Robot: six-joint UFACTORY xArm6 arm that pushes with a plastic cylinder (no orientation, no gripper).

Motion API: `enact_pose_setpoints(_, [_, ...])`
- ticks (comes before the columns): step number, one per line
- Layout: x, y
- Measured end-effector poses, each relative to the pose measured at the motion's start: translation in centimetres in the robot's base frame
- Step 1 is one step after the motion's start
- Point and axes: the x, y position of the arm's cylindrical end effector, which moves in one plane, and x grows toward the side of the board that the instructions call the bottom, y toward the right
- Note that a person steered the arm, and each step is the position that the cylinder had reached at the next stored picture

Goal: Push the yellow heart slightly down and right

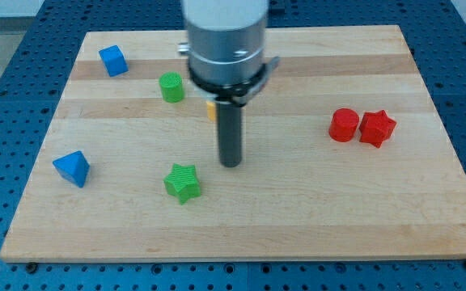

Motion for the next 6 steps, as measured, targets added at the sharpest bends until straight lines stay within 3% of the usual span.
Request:
enact_pose_setpoints(1, [-0.7, -1.8])
enact_pose_setpoints(3, [-11.5, -5.6])
enact_pose_setpoints(6, [-11.4, -0.9])
